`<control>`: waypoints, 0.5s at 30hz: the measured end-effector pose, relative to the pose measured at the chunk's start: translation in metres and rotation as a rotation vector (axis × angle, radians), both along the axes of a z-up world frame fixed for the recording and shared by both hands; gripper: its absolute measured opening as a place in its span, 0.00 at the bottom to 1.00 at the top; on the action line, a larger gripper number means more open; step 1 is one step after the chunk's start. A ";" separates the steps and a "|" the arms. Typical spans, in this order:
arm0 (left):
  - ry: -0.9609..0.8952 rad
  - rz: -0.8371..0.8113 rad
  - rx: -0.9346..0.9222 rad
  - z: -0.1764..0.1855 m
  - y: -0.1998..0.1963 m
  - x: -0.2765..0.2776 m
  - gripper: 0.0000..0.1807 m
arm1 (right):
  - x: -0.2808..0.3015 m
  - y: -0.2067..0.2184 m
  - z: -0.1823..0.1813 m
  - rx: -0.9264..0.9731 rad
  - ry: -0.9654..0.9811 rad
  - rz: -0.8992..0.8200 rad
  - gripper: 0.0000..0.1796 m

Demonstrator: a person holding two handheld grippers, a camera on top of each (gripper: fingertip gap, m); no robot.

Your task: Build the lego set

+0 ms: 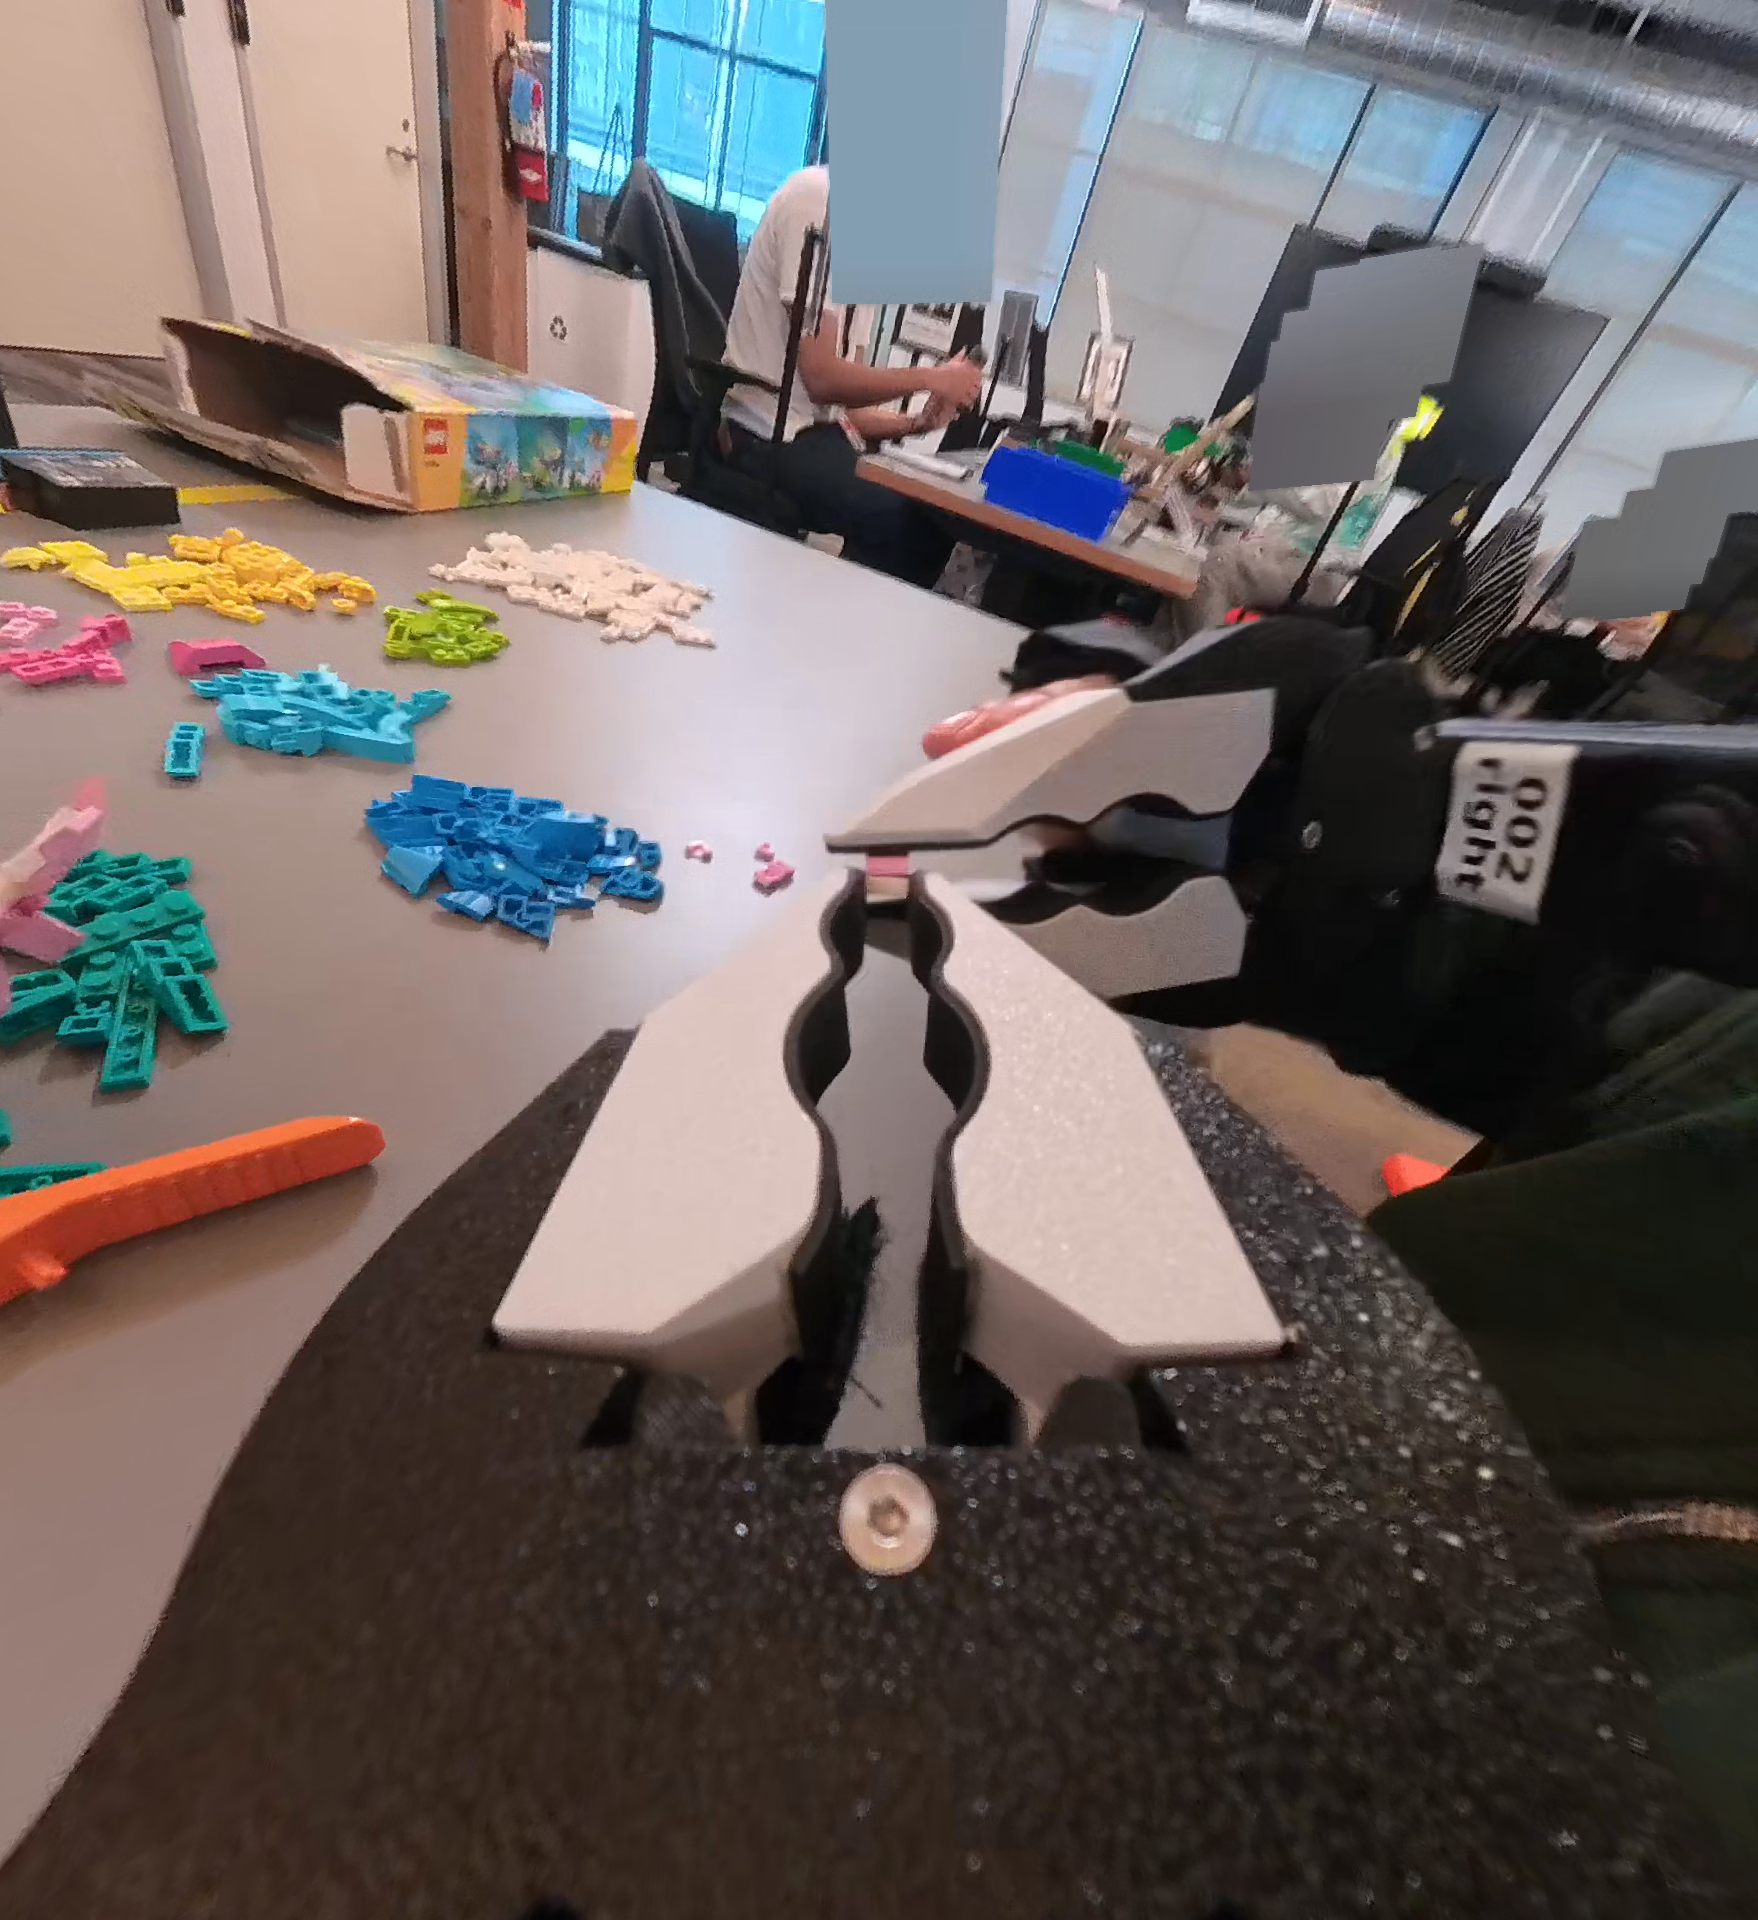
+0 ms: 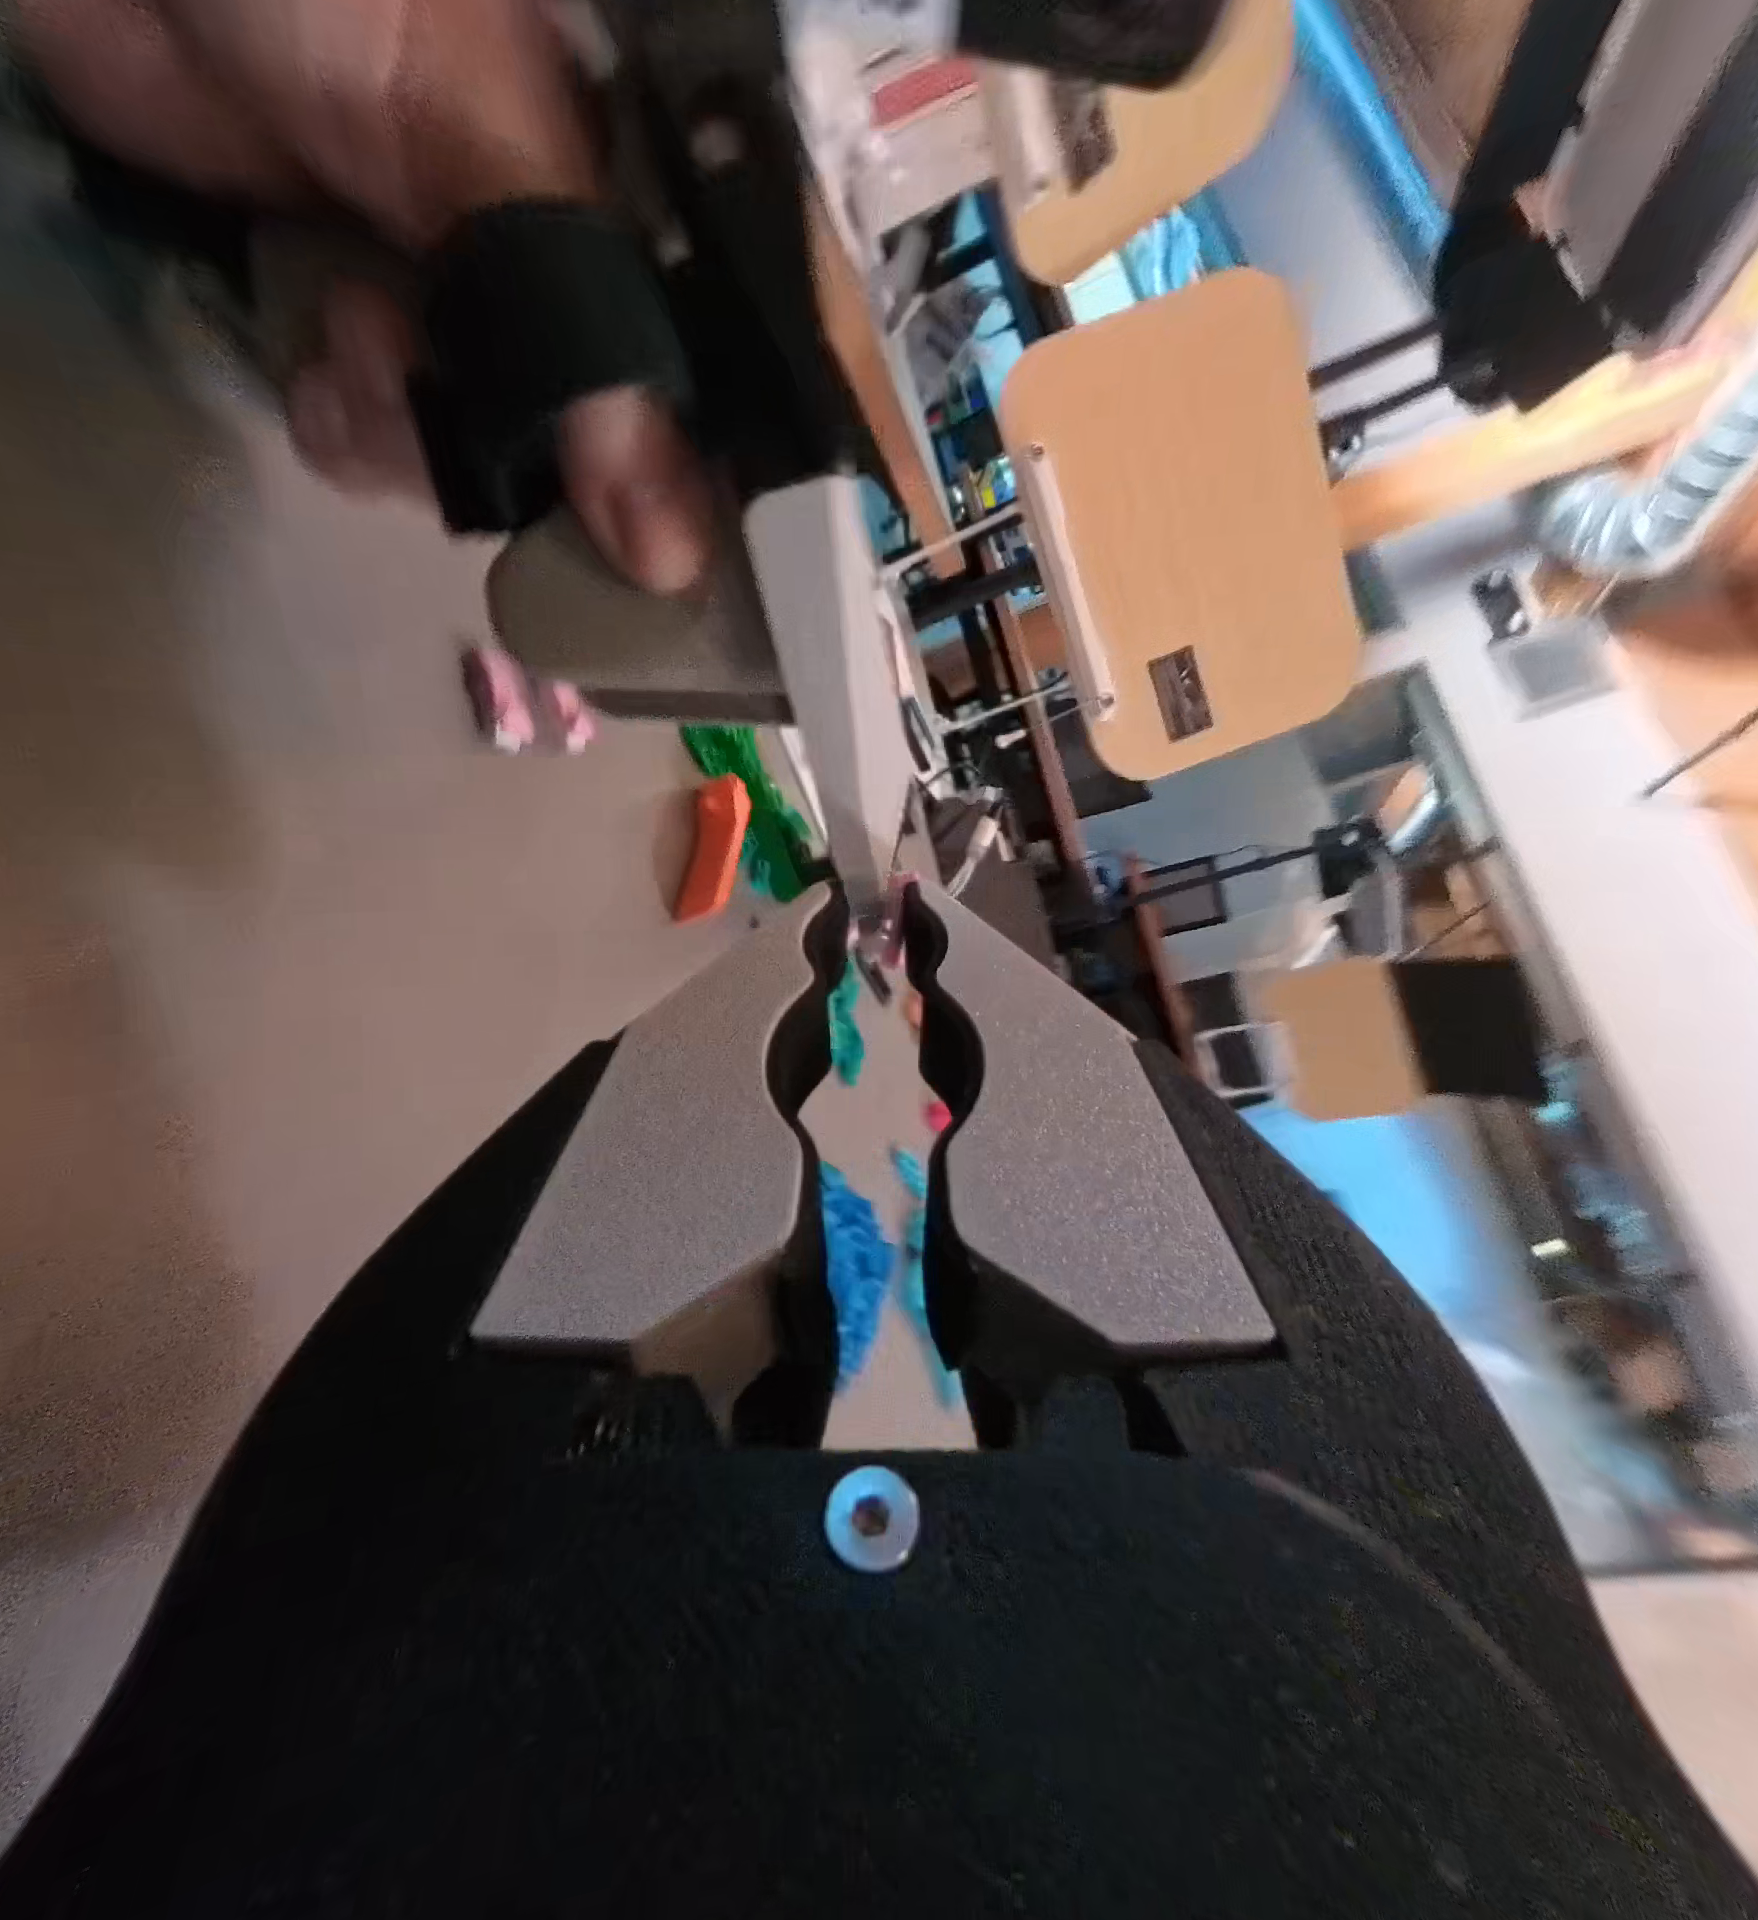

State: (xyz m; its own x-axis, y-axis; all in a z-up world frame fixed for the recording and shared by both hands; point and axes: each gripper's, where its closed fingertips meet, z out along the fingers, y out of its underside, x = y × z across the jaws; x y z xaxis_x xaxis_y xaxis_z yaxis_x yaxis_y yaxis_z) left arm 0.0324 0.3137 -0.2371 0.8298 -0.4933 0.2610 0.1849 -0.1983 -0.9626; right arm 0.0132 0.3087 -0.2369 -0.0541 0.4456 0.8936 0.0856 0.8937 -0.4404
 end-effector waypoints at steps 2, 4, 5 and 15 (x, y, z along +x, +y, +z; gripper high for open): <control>-0.037 0.006 -0.008 0.000 0.000 -0.004 0.03 | 0.001 0.001 0.007 -0.086 0.018 0.010 0.13; -0.081 0.002 -0.007 0.002 -0.001 -0.007 0.03 | 0.003 0.003 0.010 -0.075 0.025 0.007 0.15; -0.109 -0.006 -0.003 0.005 -0.001 -0.008 0.03 | 0.003 0.003 0.009 -0.069 0.020 0.006 0.14; -0.202 -0.070 0.002 0.010 -0.005 -0.001 0.03 | 0.005 0.002 0.009 -0.004 0.029 0.008 0.03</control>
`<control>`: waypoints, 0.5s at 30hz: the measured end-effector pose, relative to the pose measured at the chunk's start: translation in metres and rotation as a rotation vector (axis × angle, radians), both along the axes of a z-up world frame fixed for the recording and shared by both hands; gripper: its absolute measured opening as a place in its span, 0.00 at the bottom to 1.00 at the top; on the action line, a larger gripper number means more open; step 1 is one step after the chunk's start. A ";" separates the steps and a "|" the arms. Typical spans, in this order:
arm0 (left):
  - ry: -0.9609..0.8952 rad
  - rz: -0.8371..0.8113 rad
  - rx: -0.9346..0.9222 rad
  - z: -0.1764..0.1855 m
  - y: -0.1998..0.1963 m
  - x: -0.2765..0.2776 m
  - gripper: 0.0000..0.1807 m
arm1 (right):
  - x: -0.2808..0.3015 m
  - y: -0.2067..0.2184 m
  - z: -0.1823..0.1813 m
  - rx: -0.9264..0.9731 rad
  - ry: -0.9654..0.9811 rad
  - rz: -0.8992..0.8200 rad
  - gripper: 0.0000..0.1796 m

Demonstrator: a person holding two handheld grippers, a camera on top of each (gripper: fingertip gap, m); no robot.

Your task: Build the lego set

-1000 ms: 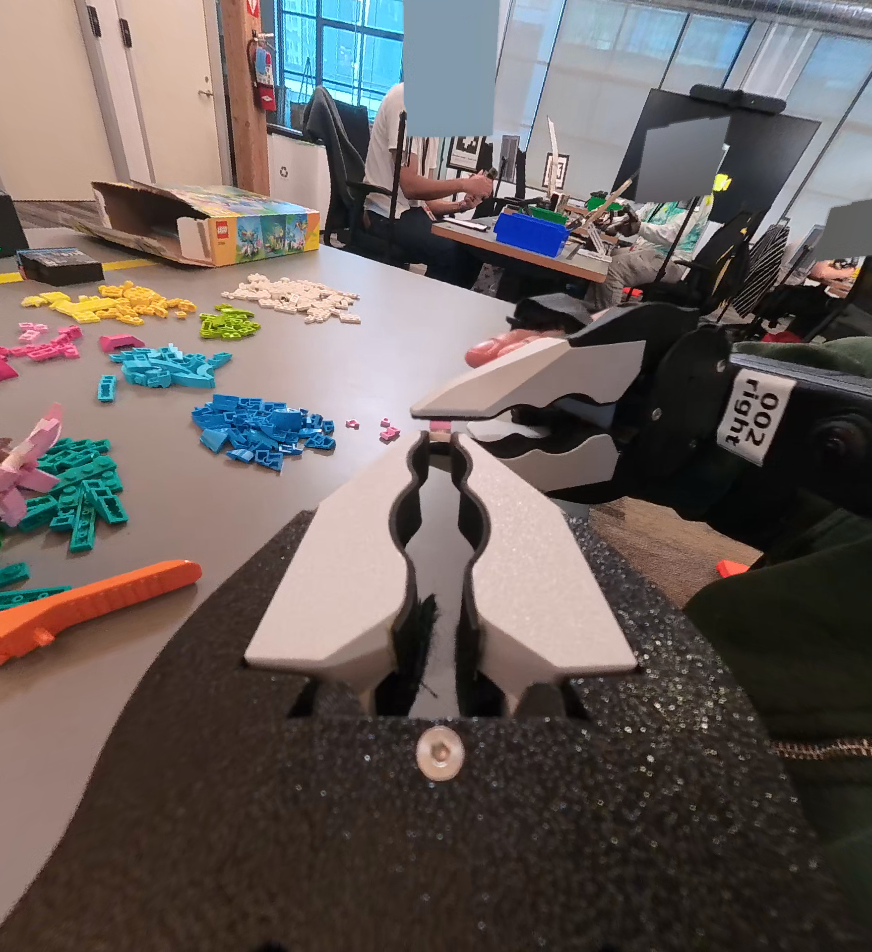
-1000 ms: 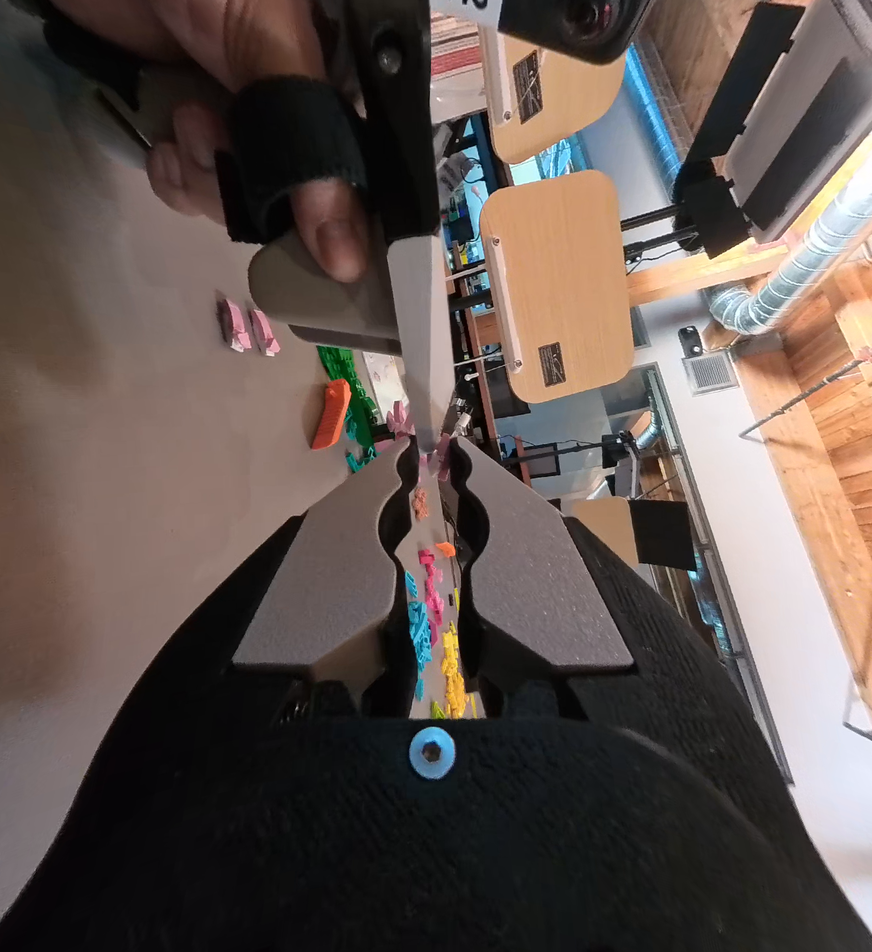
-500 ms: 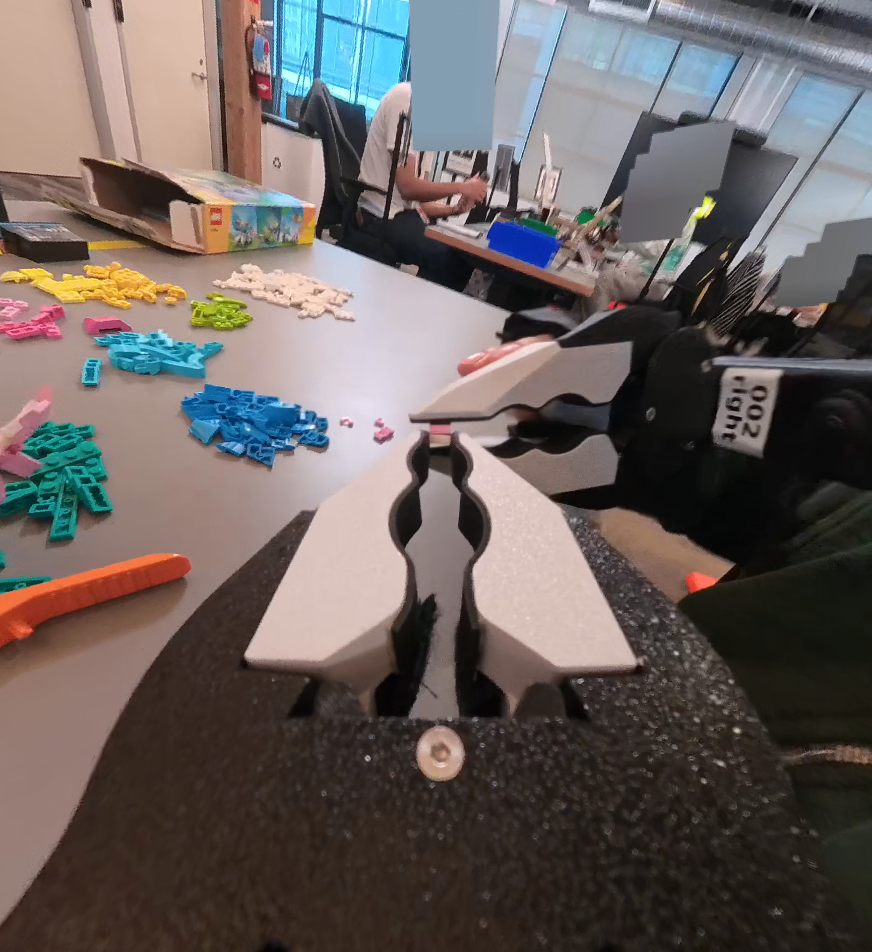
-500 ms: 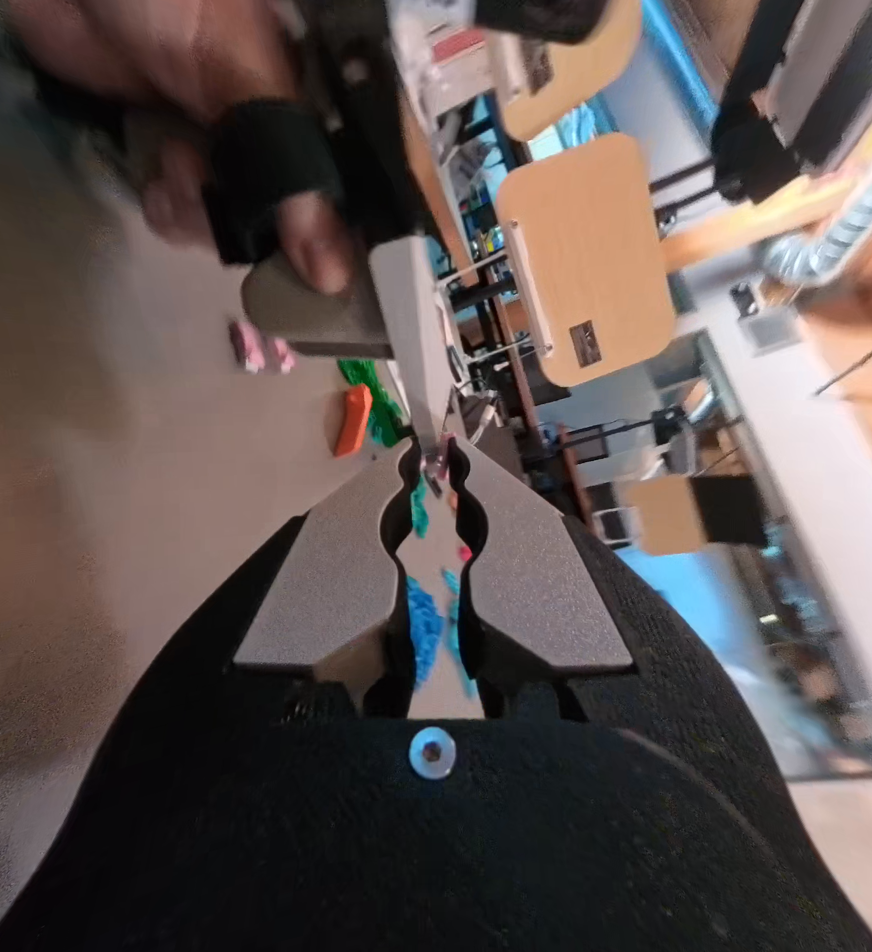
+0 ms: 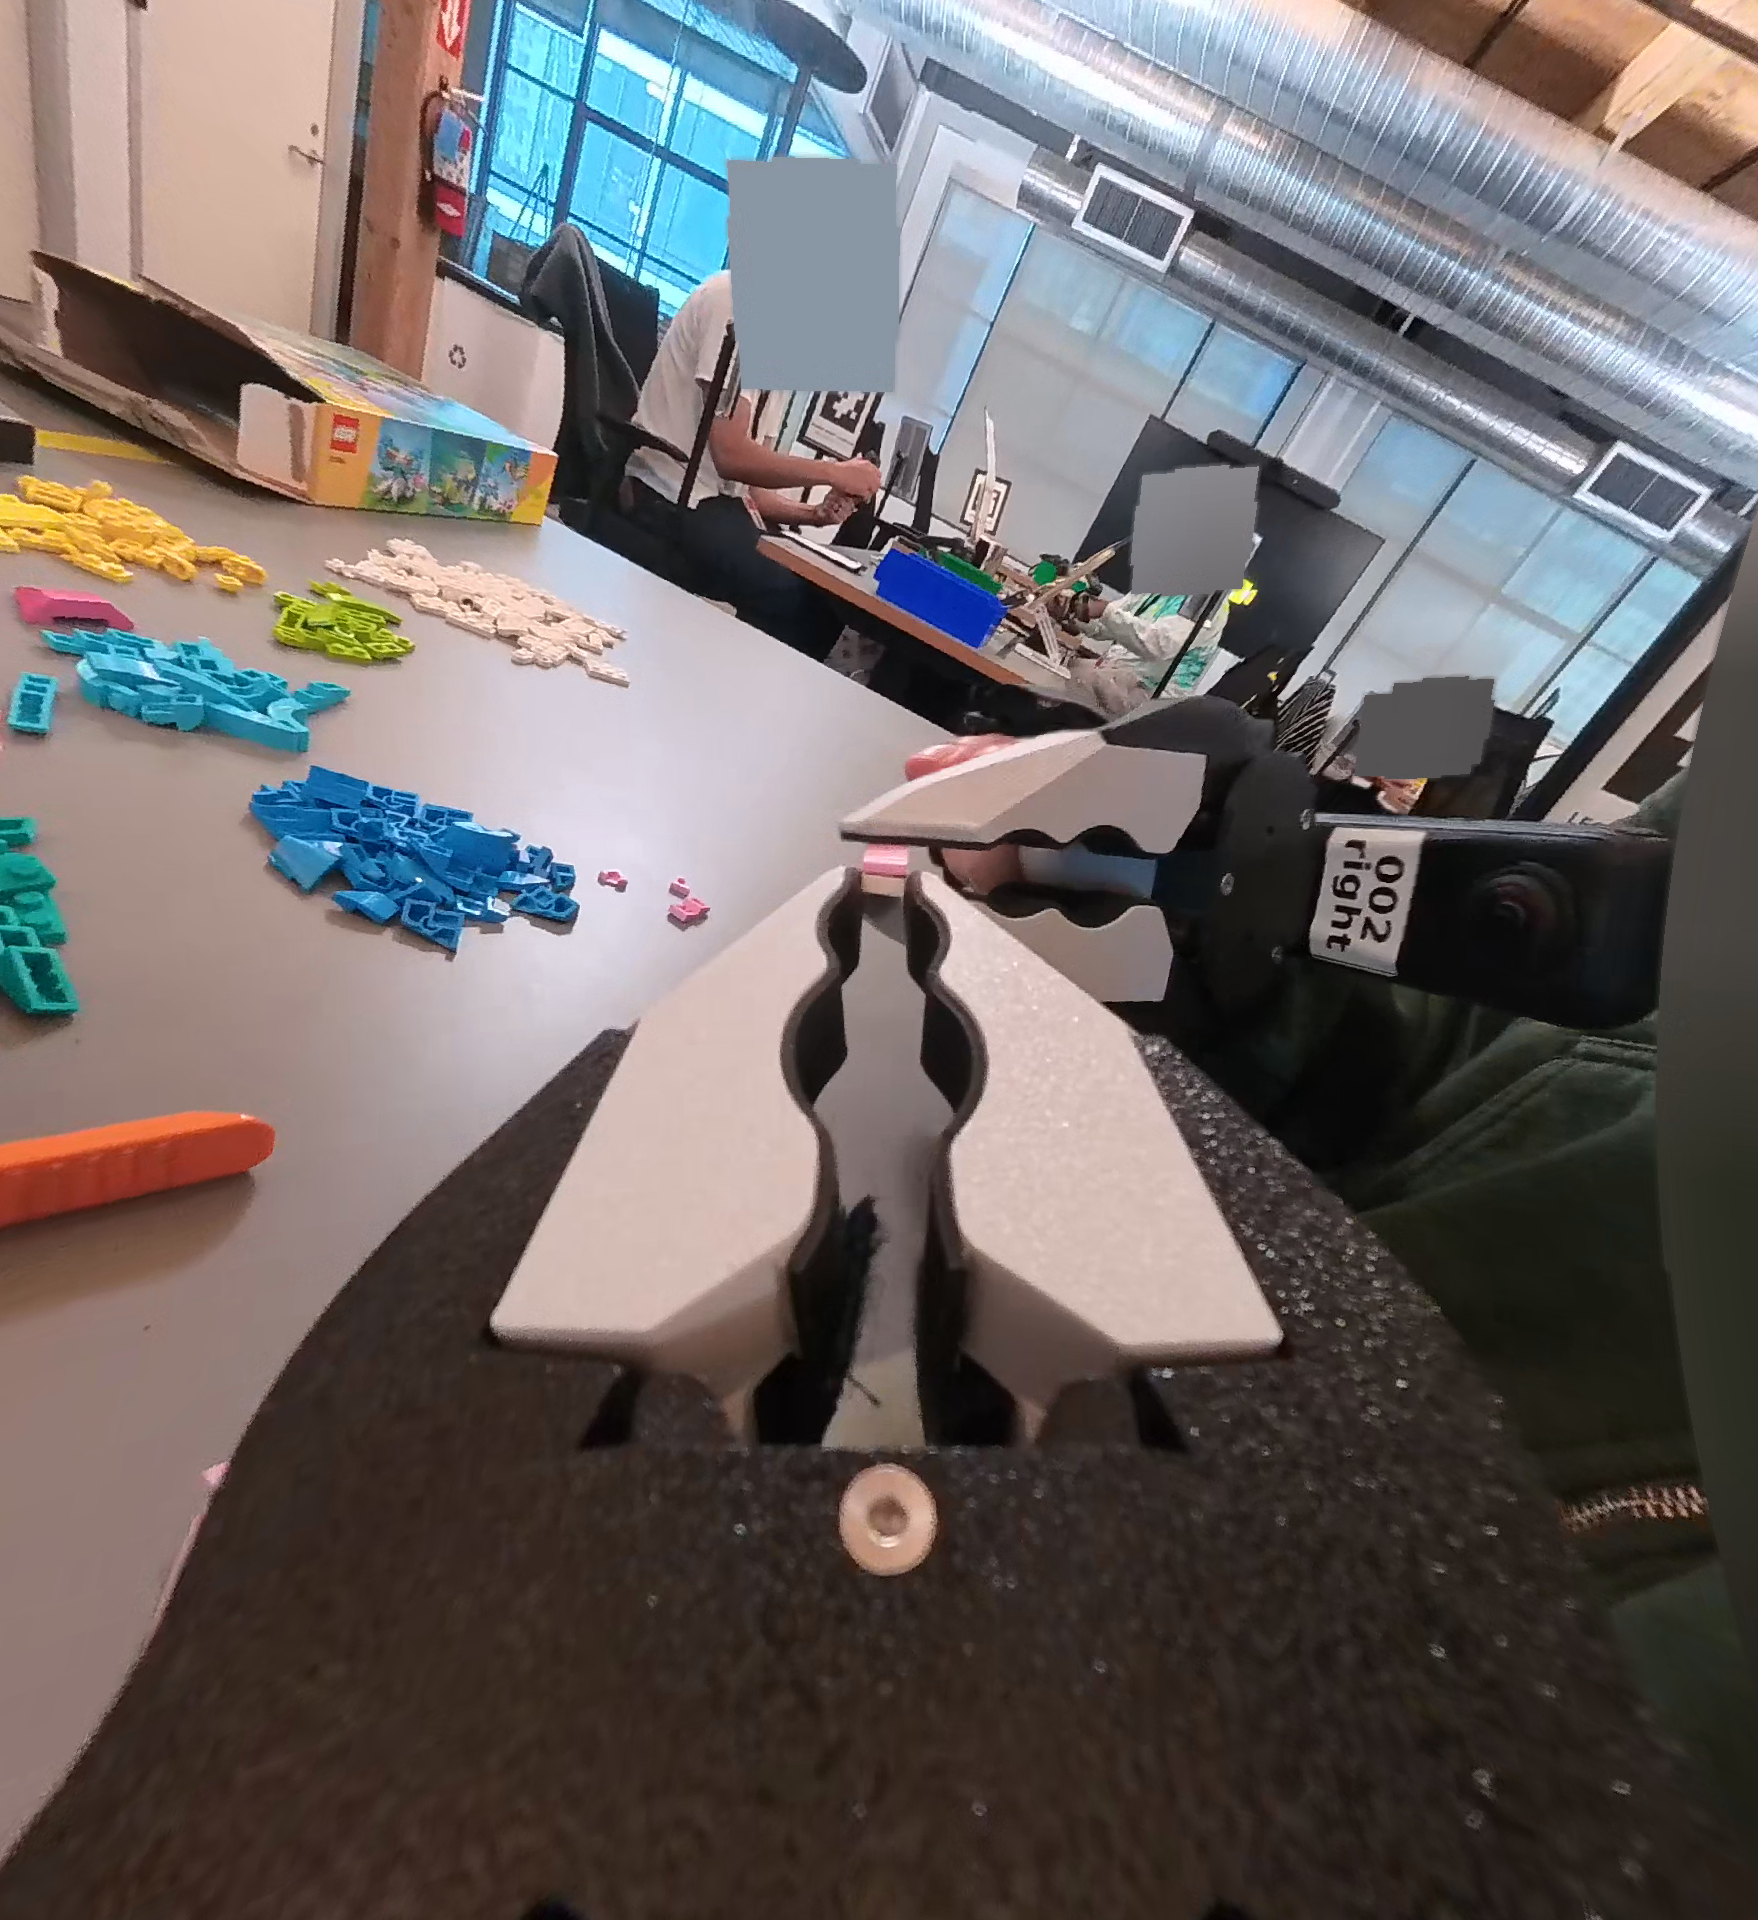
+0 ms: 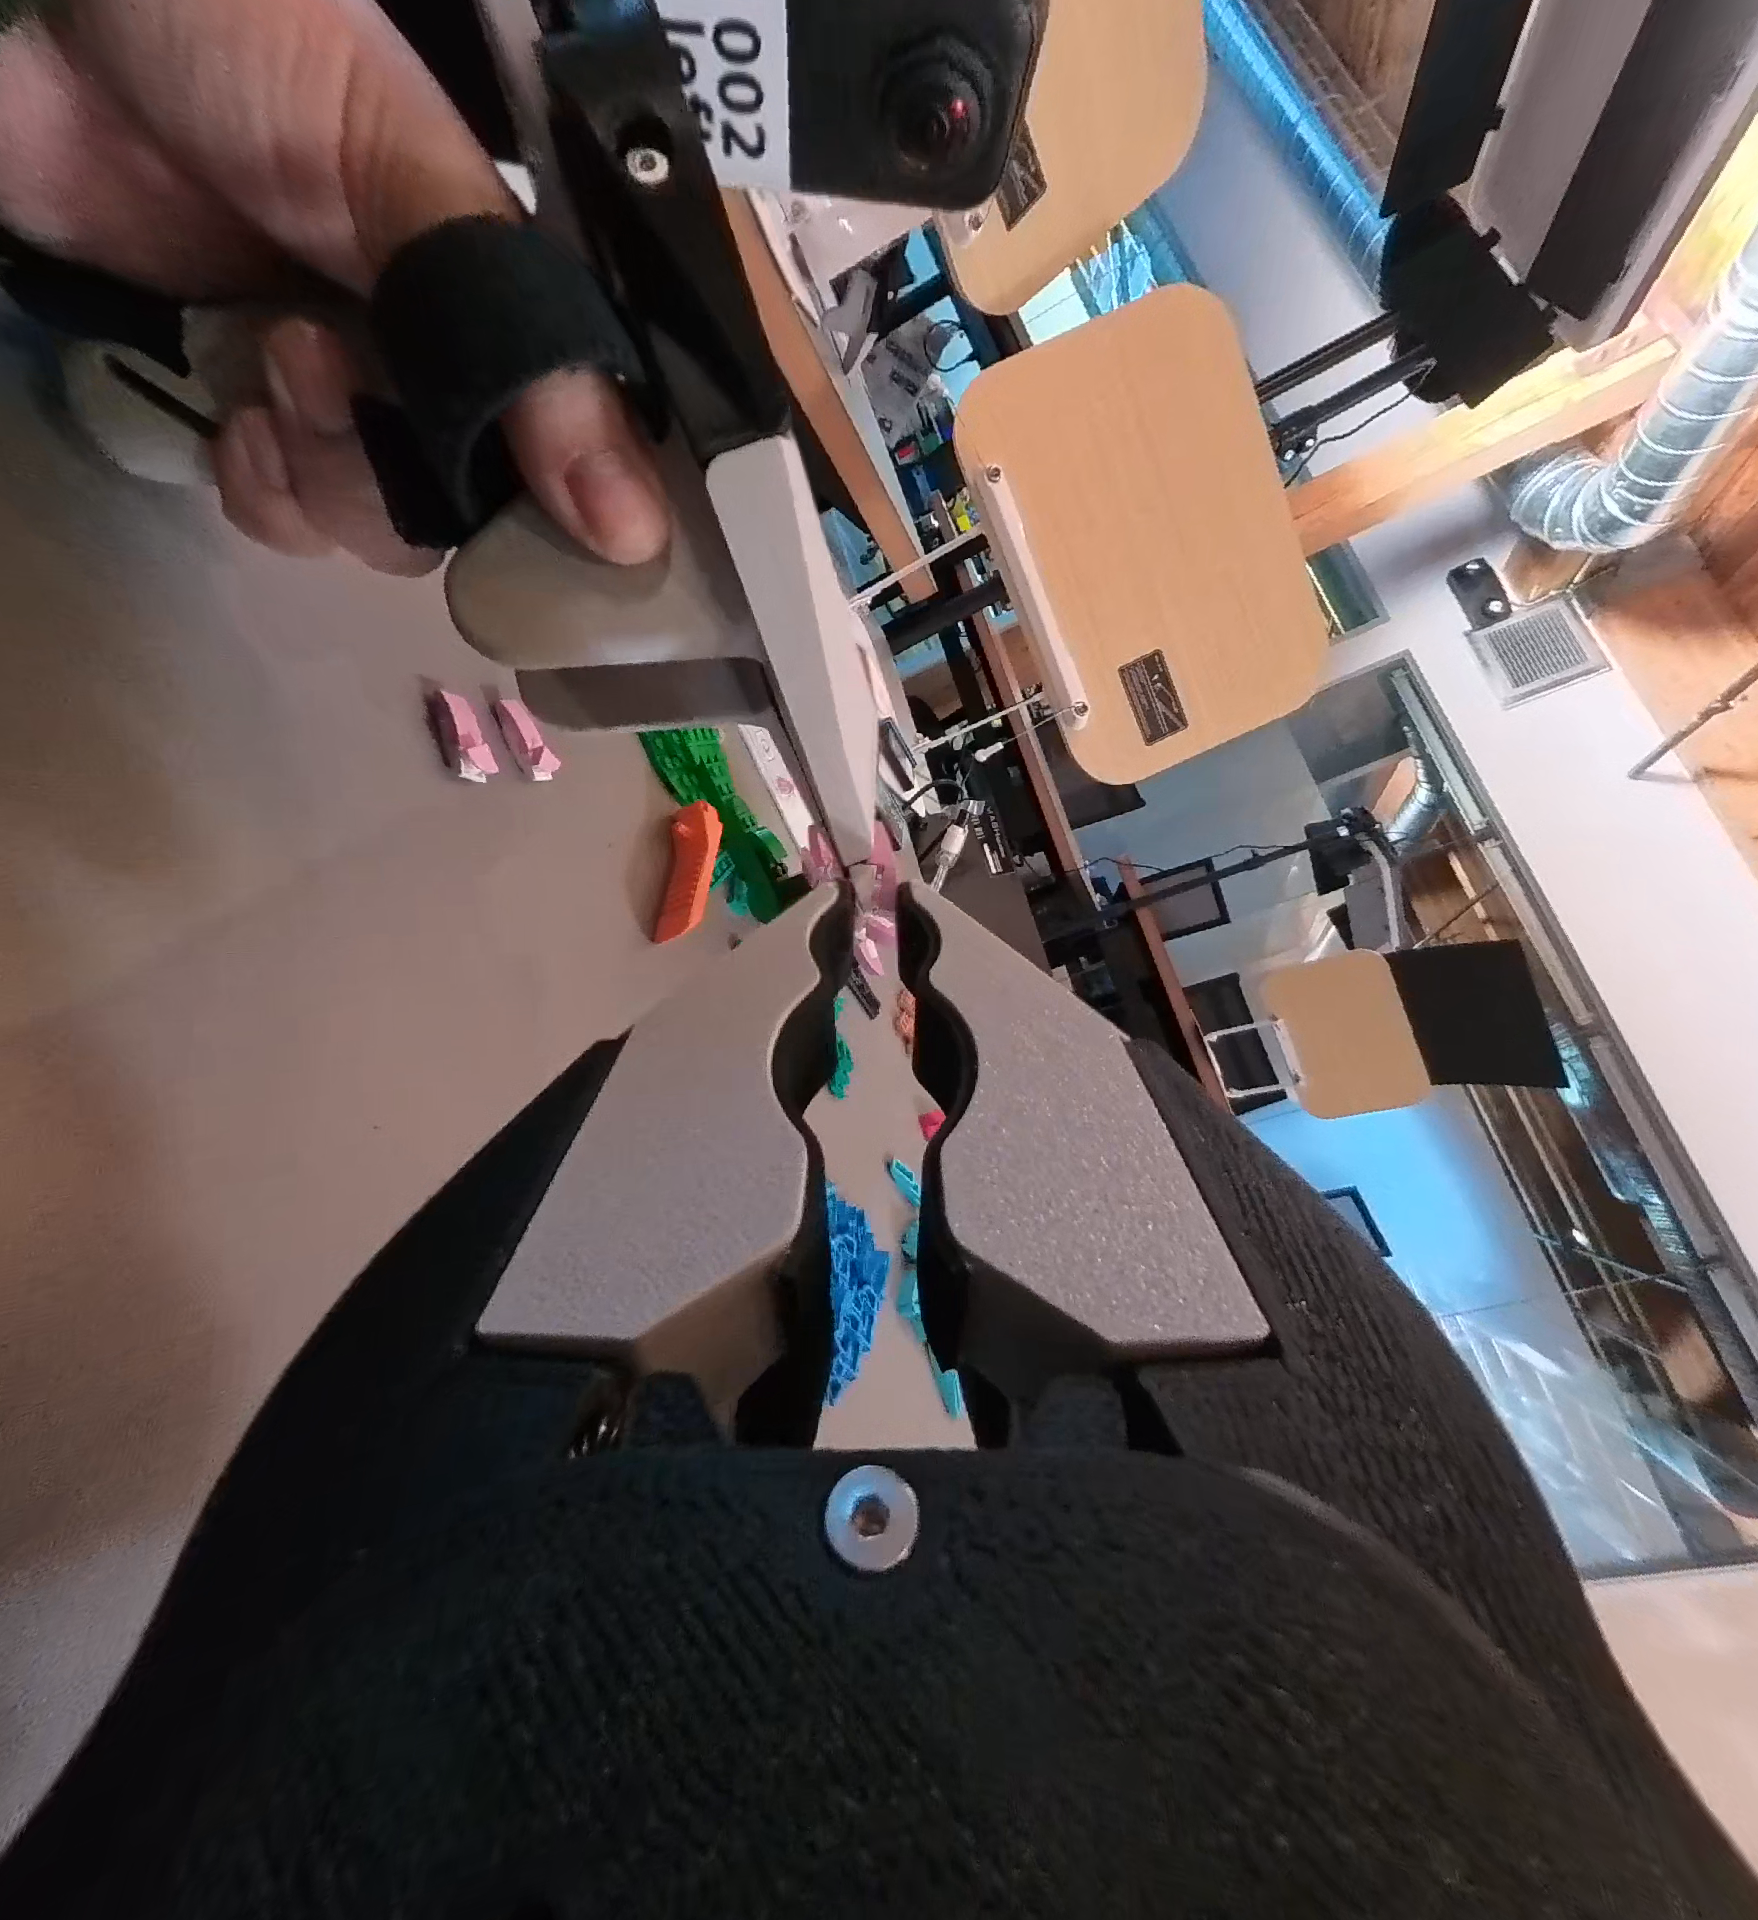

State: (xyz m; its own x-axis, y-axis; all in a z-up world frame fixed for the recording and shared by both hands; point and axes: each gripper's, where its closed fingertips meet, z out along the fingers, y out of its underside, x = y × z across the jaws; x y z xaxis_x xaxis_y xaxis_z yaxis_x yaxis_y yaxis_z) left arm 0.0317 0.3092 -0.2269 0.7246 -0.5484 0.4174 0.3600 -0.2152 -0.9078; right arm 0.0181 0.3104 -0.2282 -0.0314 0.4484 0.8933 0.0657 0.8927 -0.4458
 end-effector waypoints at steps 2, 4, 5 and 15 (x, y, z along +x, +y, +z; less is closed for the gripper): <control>-0.010 -0.008 -0.002 0.000 -0.001 0.001 0.03 | 0.000 0.000 0.000 0.012 -0.006 -0.001 0.03; -0.004 -0.009 -0.004 -0.001 -0.001 0.001 0.03 | 0.001 0.000 -0.002 0.030 -0.020 -0.010 0.02; -0.001 -0.005 -0.007 -0.002 0.000 0.001 0.03 | 0.000 0.001 -0.003 0.058 -0.026 -0.022 0.02; 0.066 0.007 -0.029 -0.010 0.001 0.001 0.03 | 0.001 0.003 -0.010 0.168 -0.067 -0.049 0.02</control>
State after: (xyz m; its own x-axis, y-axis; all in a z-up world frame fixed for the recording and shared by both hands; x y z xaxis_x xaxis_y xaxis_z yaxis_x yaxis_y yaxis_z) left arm 0.0324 0.3099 -0.2371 0.7551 -0.5315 0.3838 0.3010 -0.2391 -0.9232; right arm 0.0190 0.3129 -0.2385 -0.0751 0.2954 0.9524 0.1359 0.9492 -0.2837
